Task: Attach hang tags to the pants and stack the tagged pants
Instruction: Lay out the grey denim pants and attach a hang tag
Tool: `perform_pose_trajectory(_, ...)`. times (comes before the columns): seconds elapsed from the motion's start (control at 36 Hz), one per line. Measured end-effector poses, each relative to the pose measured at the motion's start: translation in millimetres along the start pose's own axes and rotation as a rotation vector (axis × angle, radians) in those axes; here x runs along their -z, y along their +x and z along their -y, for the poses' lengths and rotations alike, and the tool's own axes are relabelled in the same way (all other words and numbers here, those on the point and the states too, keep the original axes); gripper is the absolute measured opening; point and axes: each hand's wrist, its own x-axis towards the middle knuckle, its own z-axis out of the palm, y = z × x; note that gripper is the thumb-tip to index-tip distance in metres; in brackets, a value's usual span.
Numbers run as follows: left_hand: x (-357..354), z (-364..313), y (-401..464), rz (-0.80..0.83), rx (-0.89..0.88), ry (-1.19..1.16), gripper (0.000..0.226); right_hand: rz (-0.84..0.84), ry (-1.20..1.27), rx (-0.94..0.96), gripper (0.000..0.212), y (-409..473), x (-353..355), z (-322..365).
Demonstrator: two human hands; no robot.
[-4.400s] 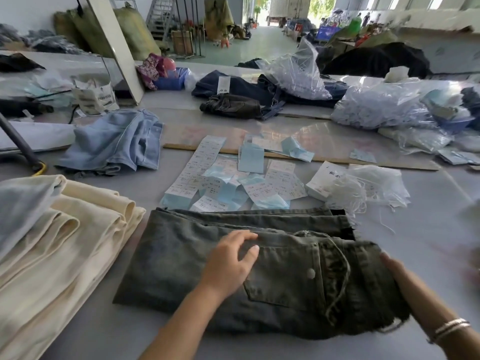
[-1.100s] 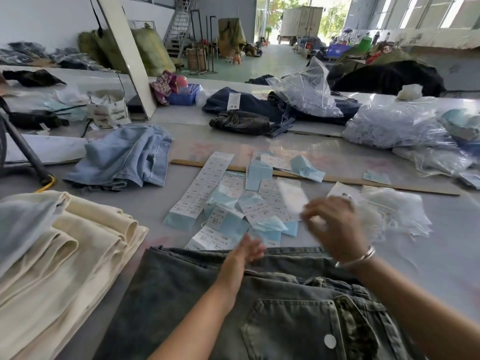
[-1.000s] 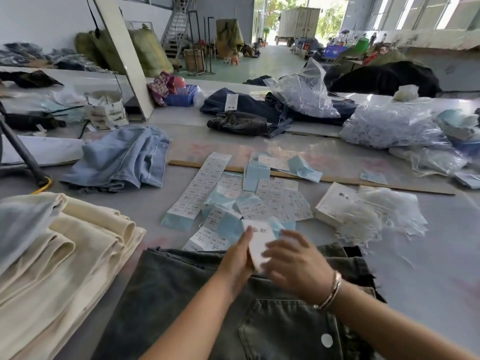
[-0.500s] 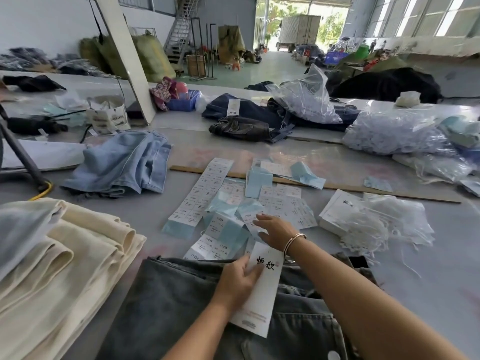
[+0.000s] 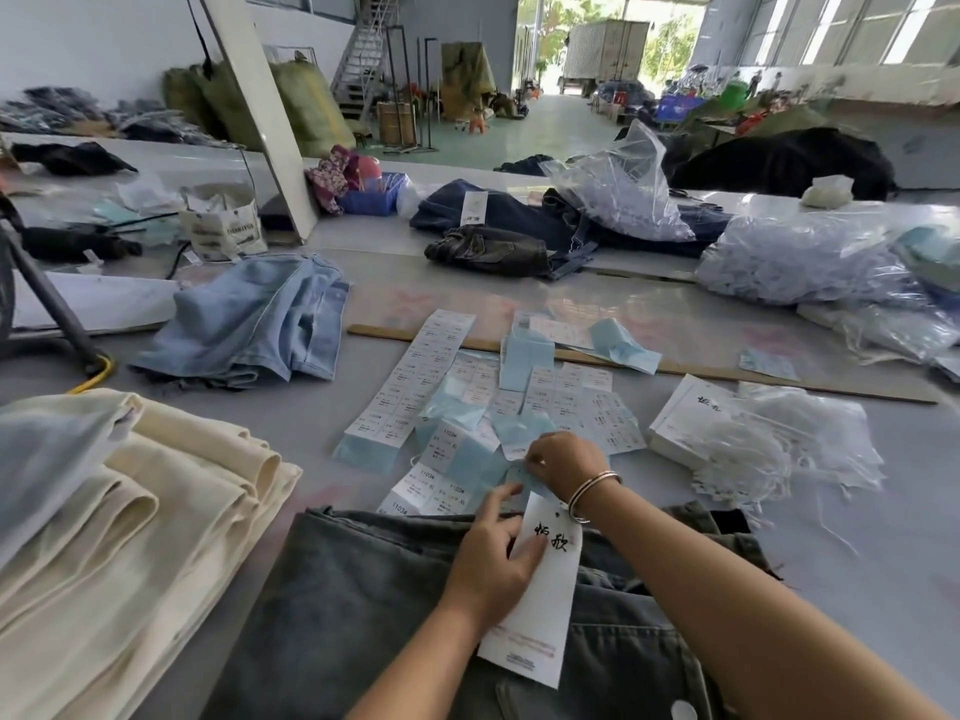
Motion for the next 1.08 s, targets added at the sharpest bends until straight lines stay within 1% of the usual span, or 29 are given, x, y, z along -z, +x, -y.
perform_pose_trajectory(0.08, -4, 2, 1, 0.04, -0.035, 0.177, 0.029, 0.029, 0.015, 0.002, 0.026, -2, 3, 2)
perform_pose_trajectory(0.14, -6, -1, 4, 0.053, 0.009, 0.293, 0.029, 0.051, 0.029, -0.006, 0.021, -3, 3, 4)
perform_pose_trajectory(0.22, -9, -8, 12, 0.071, 0.081, 0.48, 0.029, 0.079, 0.117, -0.041, 0.016, -1, 4, 3)
perform_pose_trajectory(0.31, -10, -16, 19, 0.092, 0.122, 0.574, 0.03, 0.119, 0.151, -0.04, 0.014, 3, 9, 1)
perform_pose_trajectory(0.33, -11, -17, 19, 0.093, 0.118, 0.59, 0.031, 0.128, 0.16, -0.046, 0.015, 5, 11, -1)
perform_pose_trajectory(0.36, -12, -17, 18, 0.087, 0.104, 0.604, 0.032, 0.137, 0.168, -0.056, 0.02, 6, 12, -4)
perform_pose_trajectory(0.42, -16, -13, 12, 0.024, 0.032, 0.61, 0.029, 0.15, 0.191, -0.071, 0.031, 9, 14, -8)
perform_pose_trajectory(0.47, -20, -9, 2, -0.056, -0.05, 0.588, 0.023, 0.165, 0.227, -0.081, 0.033, 12, 15, -12)
perform_pose_trajectory(0.53, -21, -9, -1, -0.07, -0.098, 0.59, 0.024, 0.175, 0.243, -0.086, 0.032, 13, 13, -12)
perform_pose_trajectory(0.58, -21, -10, 1, -0.054, -0.089, 0.616, 0.035, 0.191, 0.25, -0.099, 0.031, 13, 10, -12)
perform_pose_trajectory(0.64, -22, -12, 3, -0.056, -0.077, 0.652, 0.038, 0.216, 0.254, -0.101, 0.03, 14, 8, -11)
perform_pose_trajectory(0.75, -24, -14, 4, -0.086, -0.049, 0.673, 0.035, 0.307, 0.321, -0.082, 0.025, 14, 13, -12)
perform_pose_trajectory(0.86, -25, -14, 3, -0.108, -0.06, 0.653, 0.03, 0.325, 0.414, -0.103, 0.024, 12, 21, -16)
perform_pose_trajectory(0.92, -25, -13, 3, -0.113, -0.061, 0.651, 0.029, 0.346, 0.46, -0.125, 0.017, 10, 21, -20)
perform_pose_trajectory(0.97, -25, -12, 3, -0.108, -0.055, 0.646, 0.031, 0.37, 0.505, -0.135, 0.019, 8, 22, -24)
perform_pose_trajectory(1.03, -24, -13, 4, -0.092, -0.048, 0.642, 0.034, 0.355, 0.55, -0.158, 0.017, 8, 24, -28)
perform_pose_trajectory(1.08, -23, -13, 4, -0.077, -0.038, 0.638, 0.037, 0.27, 0.626, -0.218, 0.017, 9, 28, -33)
